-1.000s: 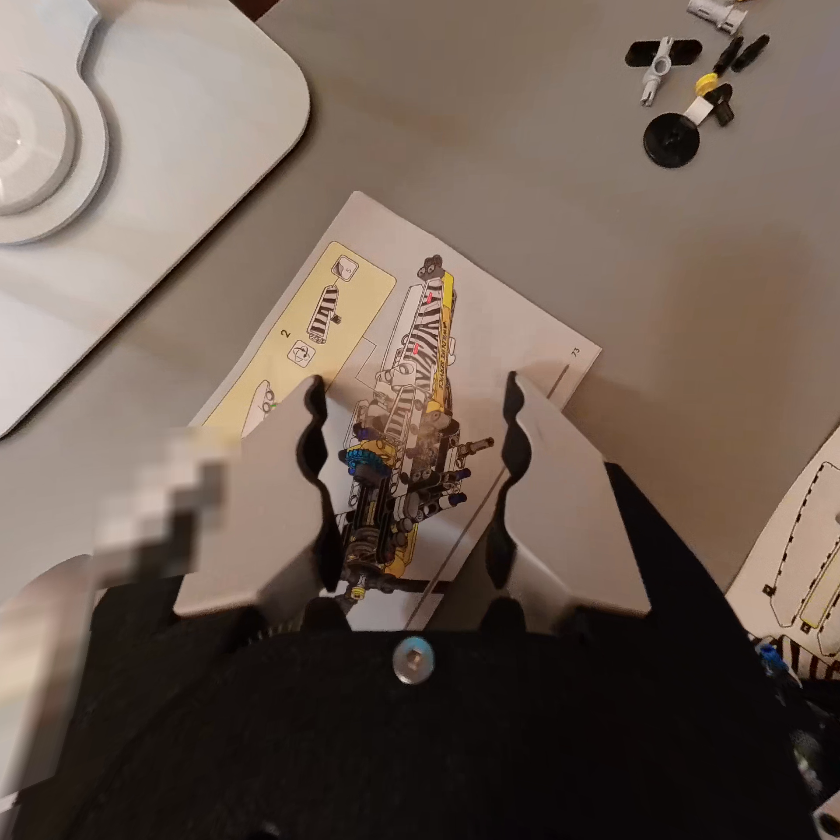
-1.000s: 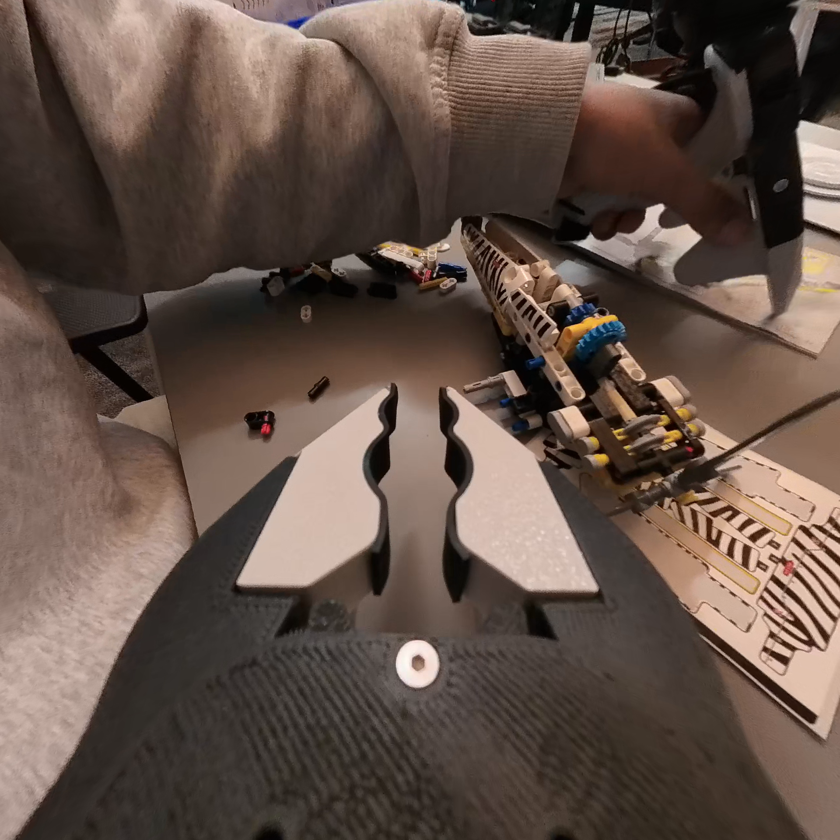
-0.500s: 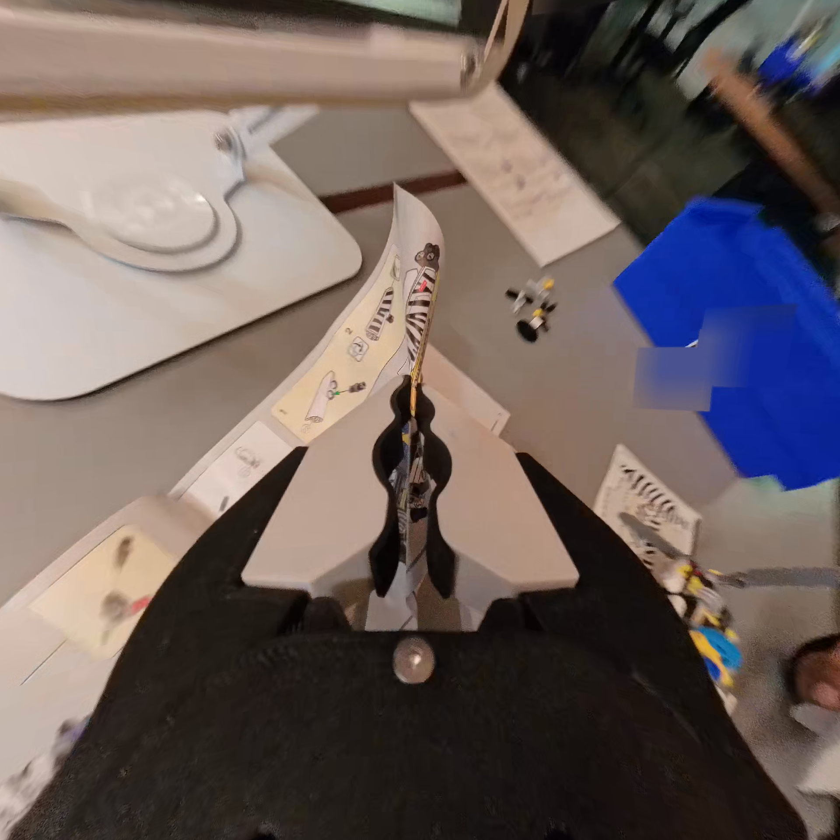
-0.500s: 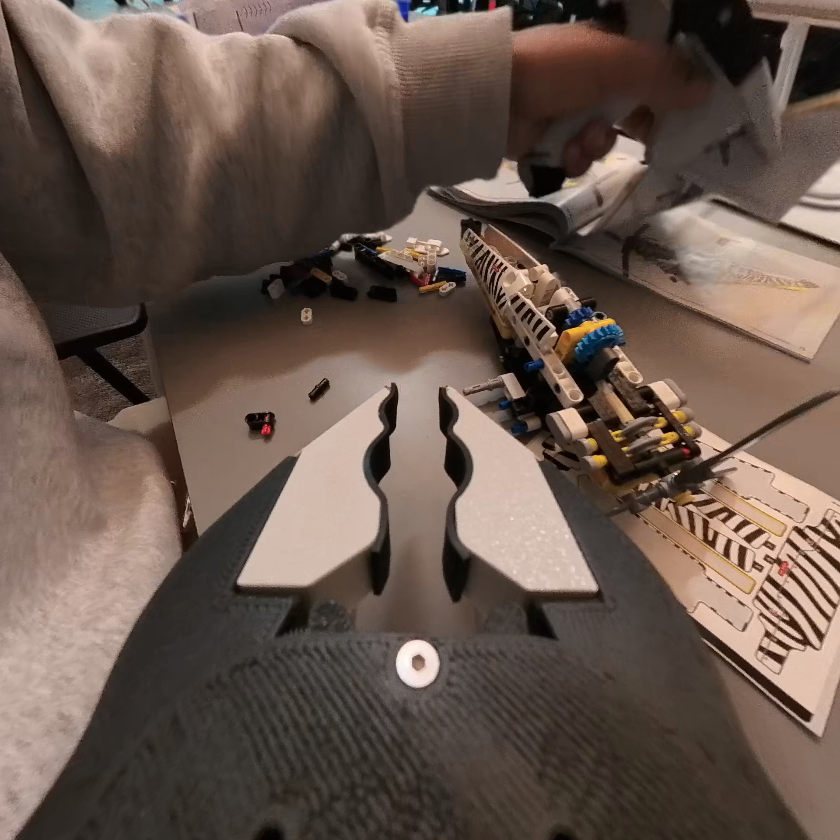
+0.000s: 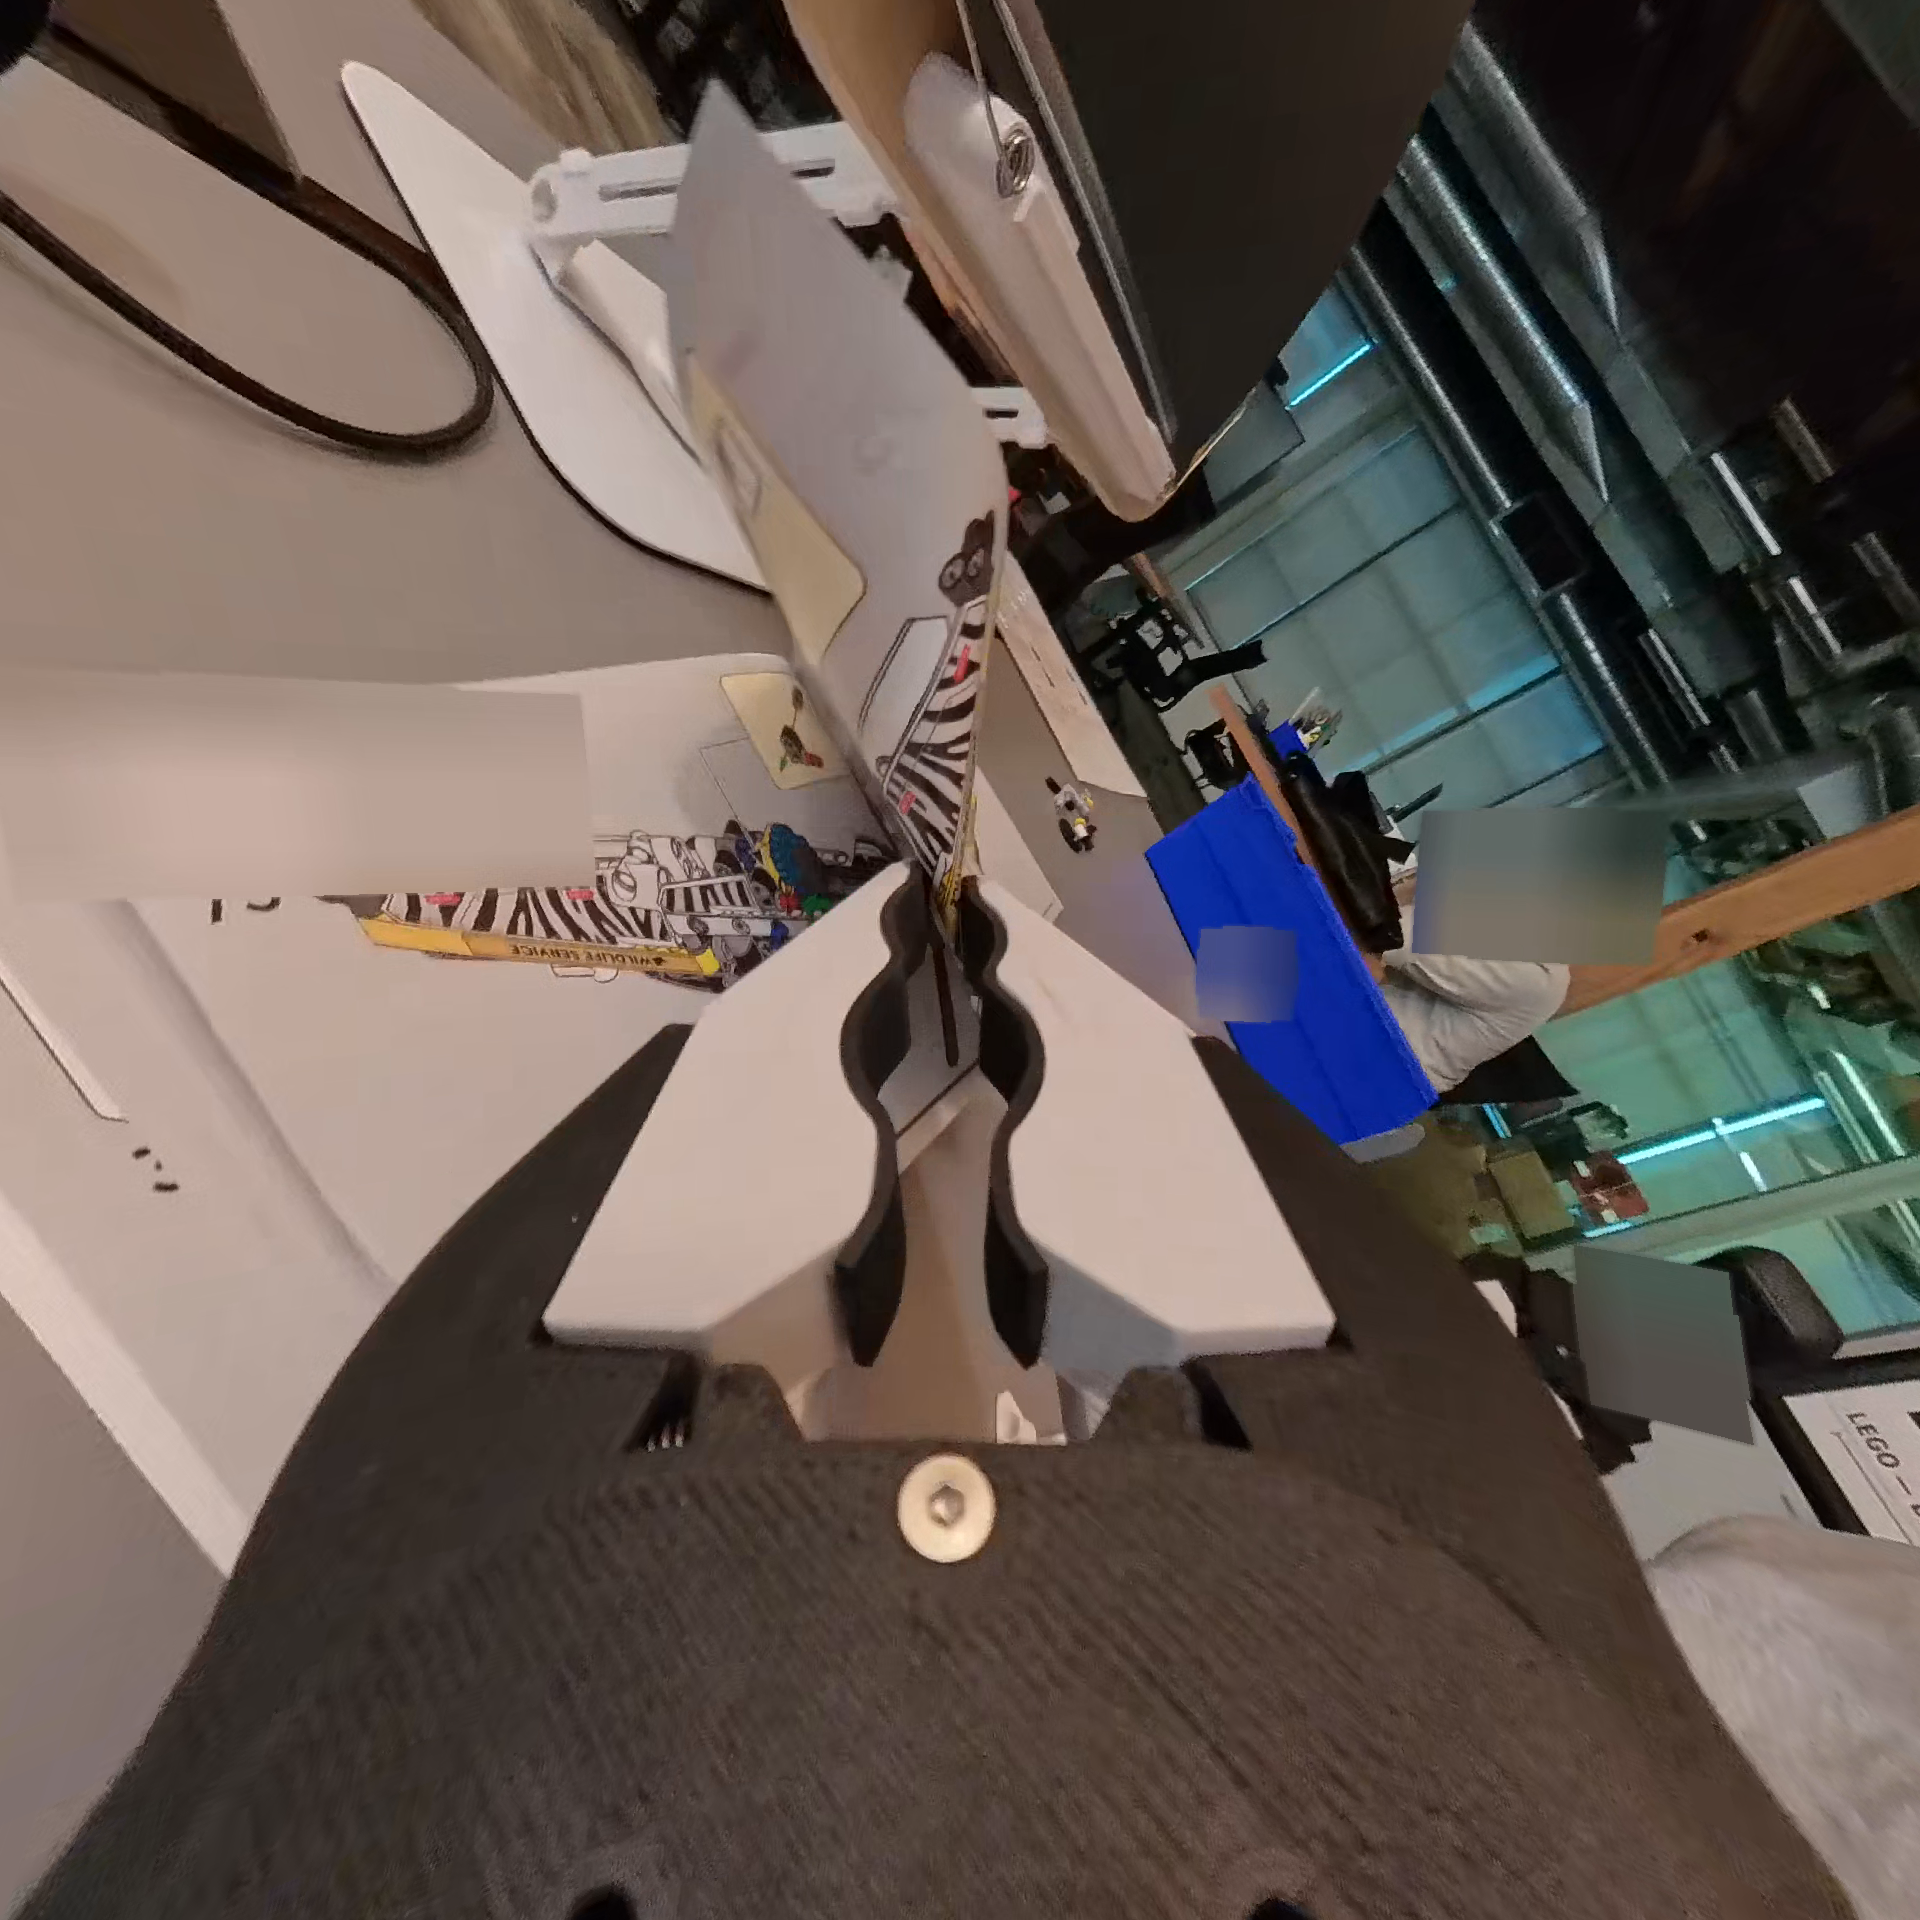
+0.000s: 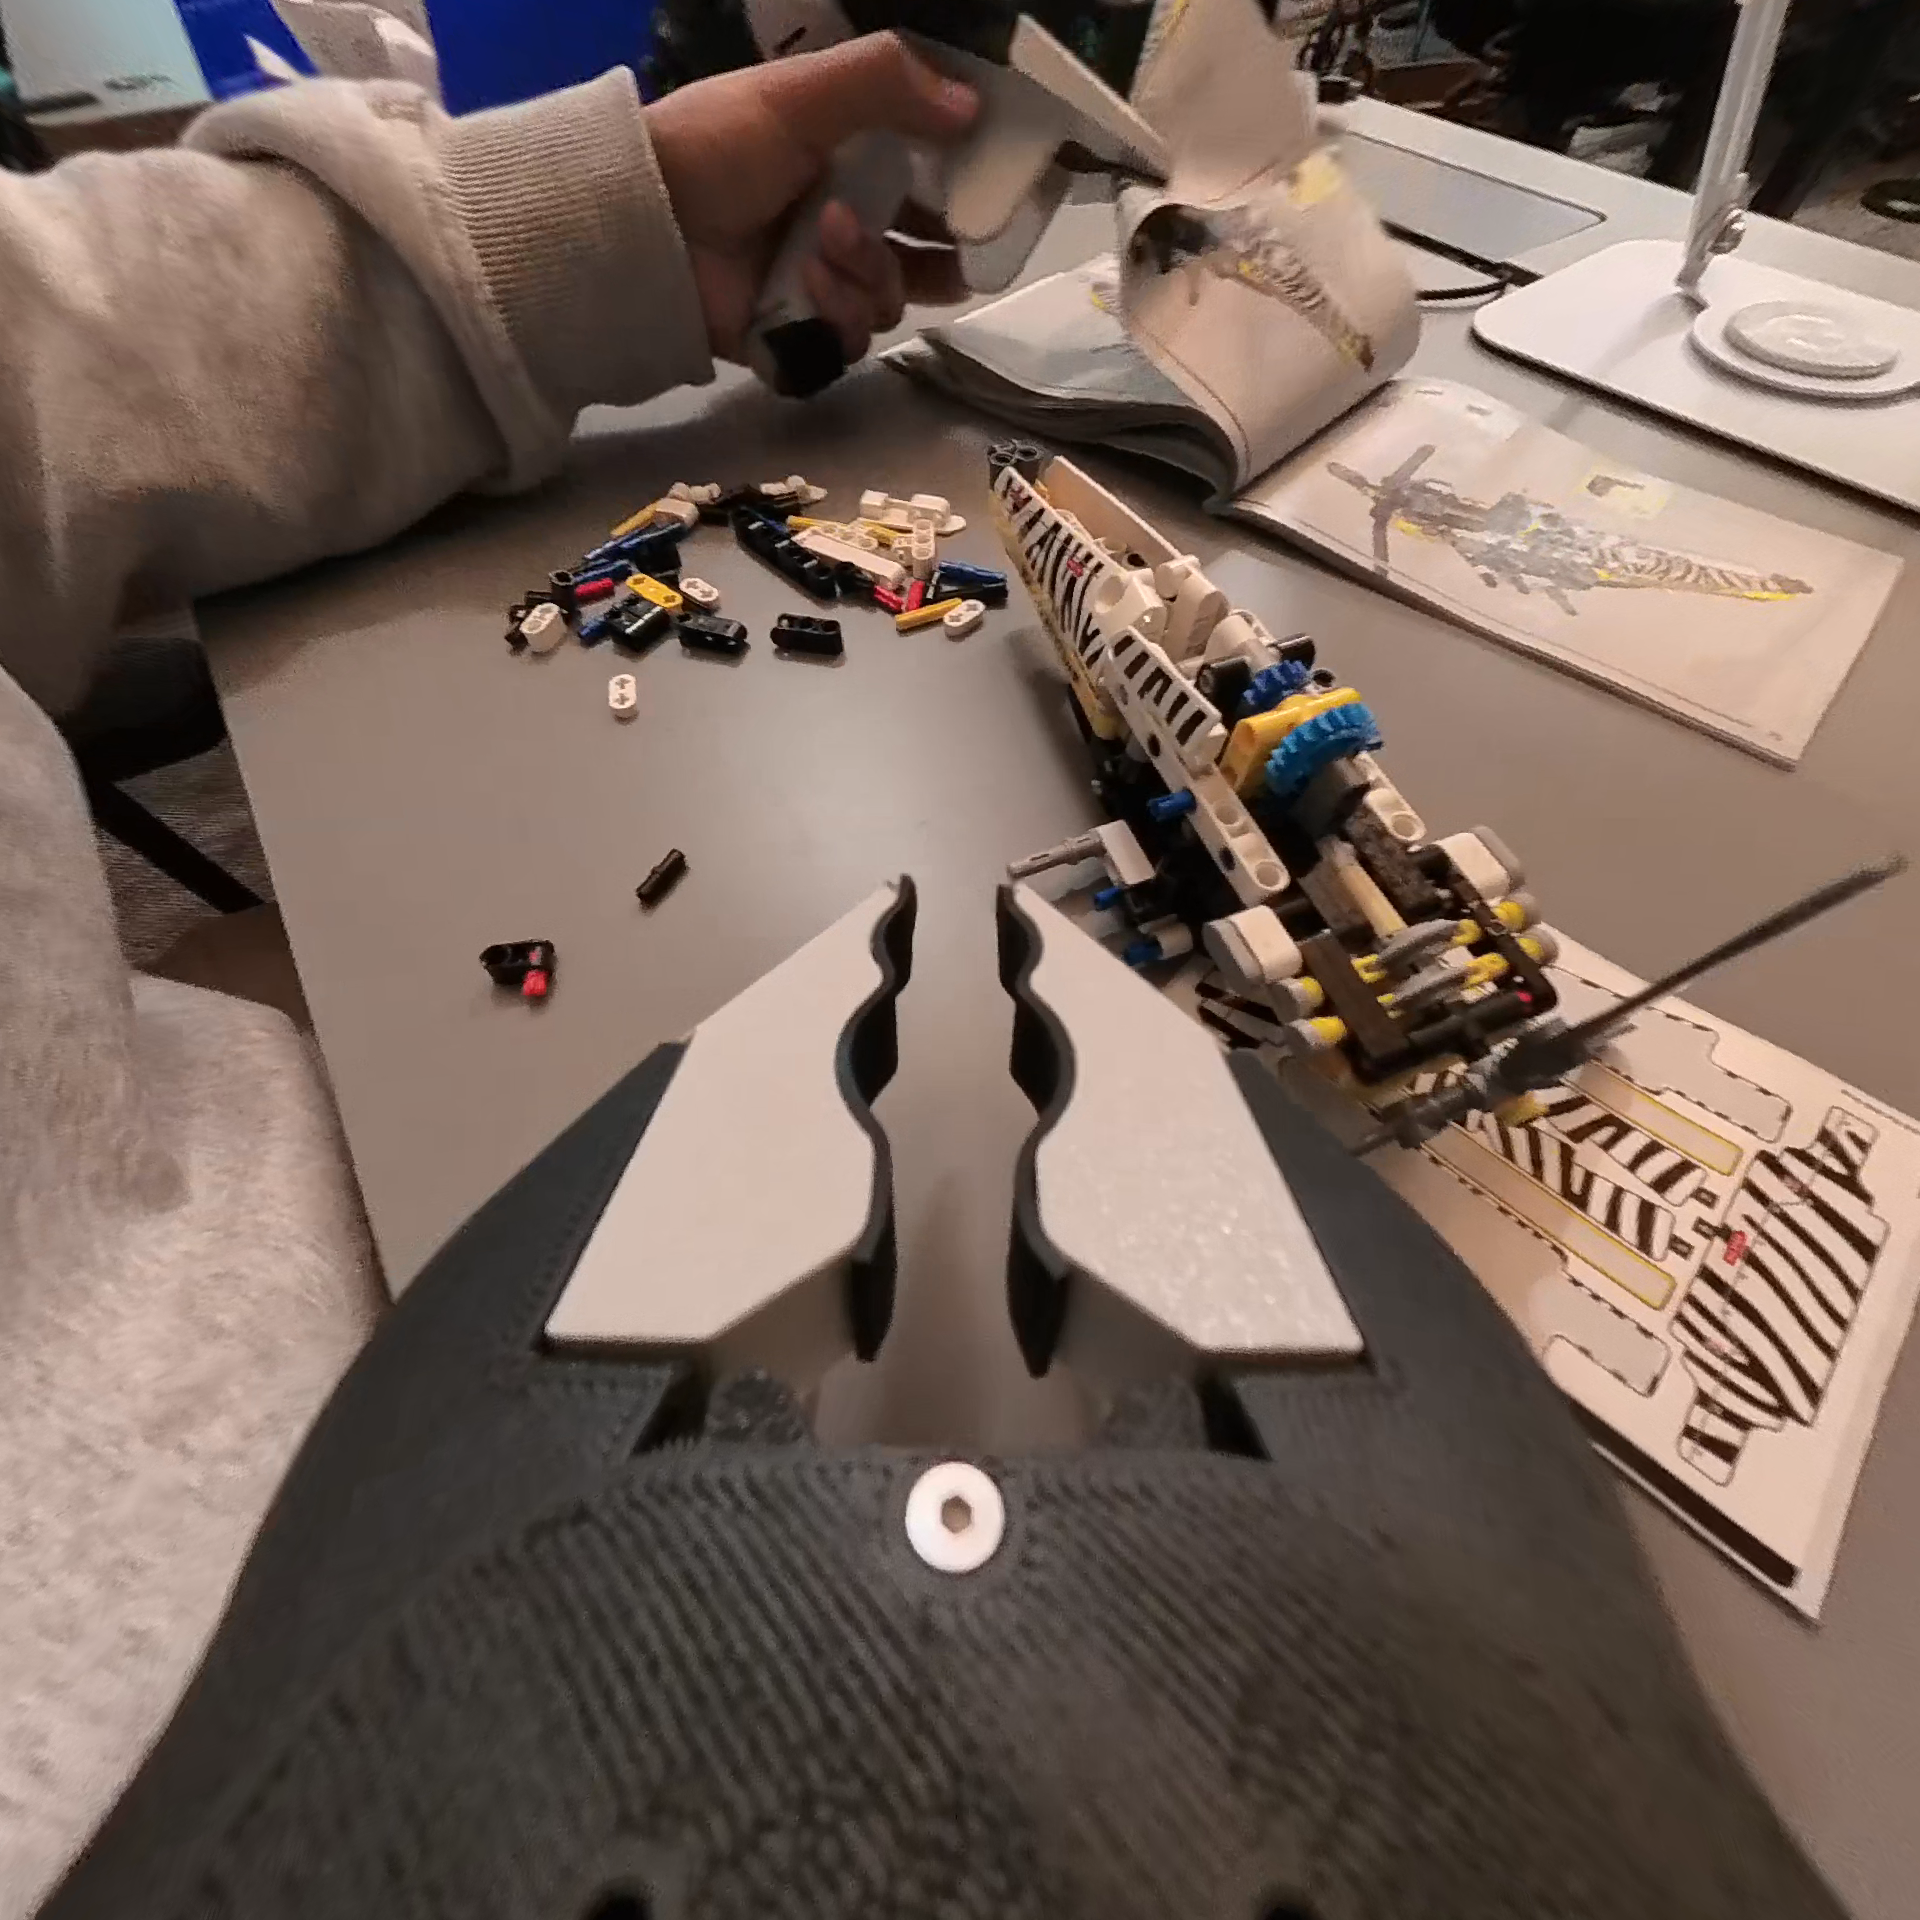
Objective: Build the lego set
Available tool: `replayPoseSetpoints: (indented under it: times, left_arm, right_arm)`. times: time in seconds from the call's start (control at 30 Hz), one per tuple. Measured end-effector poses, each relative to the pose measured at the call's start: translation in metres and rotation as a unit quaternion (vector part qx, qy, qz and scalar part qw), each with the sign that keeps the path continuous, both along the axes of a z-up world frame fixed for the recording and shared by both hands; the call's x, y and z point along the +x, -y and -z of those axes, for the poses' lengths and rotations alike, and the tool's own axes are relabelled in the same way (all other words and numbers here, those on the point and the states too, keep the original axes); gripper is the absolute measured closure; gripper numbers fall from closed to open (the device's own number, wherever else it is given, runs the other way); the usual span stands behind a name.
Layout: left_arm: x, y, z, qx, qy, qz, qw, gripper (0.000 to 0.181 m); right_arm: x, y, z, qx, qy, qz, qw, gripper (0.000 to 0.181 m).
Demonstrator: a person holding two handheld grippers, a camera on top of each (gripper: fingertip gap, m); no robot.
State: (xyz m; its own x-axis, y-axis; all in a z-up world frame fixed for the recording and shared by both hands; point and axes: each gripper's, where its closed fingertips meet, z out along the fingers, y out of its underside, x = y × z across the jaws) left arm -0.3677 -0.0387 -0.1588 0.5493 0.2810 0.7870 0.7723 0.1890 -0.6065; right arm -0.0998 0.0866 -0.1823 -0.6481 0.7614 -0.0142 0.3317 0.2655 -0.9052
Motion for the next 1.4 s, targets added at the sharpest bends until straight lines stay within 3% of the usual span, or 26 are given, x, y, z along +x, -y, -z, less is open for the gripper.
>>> replayPoseSetpoints:
  times: [0.27, 0.37, 0.6, 1.2, 1.4]
  left_arm:
    - [0.008, 0.006, 0.007, 0.038, 0.049, 0.028, 0.998, 0.174]
    - [0.01, 0.012, -0.005, 0.073, 0.078, 0.045, 0.993, 0.173]
    - [-0.004, 0.032, -0.002, 0.062, 0.079, 0.013, 0.995, 0.178]
    - [-0.004, 0.038, 0.01, 0.058, 0.094, 0.005, 0.994, 0.167]
    - [-0.004, 0.04, 0.021, 0.004, 0.085, 0.0, 0.996, 0.172]
  right_arm:
    - [-0.008, -0.024, -0.005, 0.081, -0.078, 0.093, 0.989, 0.174]
    - [-0.011, -0.031, -0.002, 0.154, -0.115, 0.12, 0.974, 0.179]
    - [-0.016, -0.029, 0.019, 0.301, -0.144, 0.11, 0.936, 0.181]
    - [-0.013, -0.026, 0.012, 0.295, -0.169, 0.106, 0.934, 0.181]
    - [-0.011, -0.027, 0.001, 0.273, -0.189, 0.116, 0.936, 0.181]
